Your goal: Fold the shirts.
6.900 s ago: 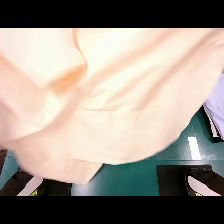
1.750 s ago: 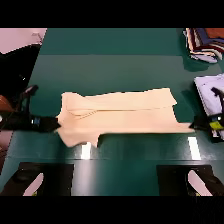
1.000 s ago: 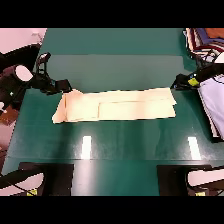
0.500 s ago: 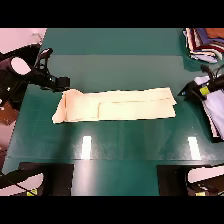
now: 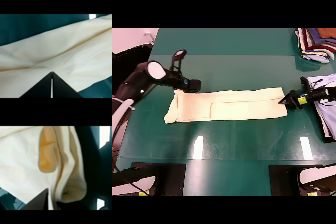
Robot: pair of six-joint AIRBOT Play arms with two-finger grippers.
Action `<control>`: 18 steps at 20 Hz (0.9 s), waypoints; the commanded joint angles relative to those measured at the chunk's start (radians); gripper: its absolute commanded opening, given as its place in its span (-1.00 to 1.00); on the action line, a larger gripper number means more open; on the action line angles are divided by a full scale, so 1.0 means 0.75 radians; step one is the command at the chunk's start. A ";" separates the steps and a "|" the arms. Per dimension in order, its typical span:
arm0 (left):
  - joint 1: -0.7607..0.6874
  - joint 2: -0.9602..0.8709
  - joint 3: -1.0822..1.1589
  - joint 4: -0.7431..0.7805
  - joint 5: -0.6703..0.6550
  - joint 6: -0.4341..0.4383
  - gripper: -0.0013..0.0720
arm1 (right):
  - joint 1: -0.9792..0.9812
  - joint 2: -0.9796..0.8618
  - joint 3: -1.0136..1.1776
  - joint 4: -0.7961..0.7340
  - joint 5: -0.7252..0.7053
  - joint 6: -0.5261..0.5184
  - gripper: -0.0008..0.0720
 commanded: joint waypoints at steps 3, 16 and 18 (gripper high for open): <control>-0.126 -0.169 0.002 -0.173 0.155 -0.006 -0.90 | 0.097 0.063 -0.013 0.030 -0.092 -0.054 -0.94; -0.305 -0.475 0.200 -0.218 0.174 -0.003 -0.90 | 0.420 0.433 0.474 0.194 -0.007 0.071 -0.94; -0.305 -0.475 0.200 -0.217 0.195 -0.002 -0.90 | 0.502 0.433 0.539 0.193 -0.012 0.075 -0.94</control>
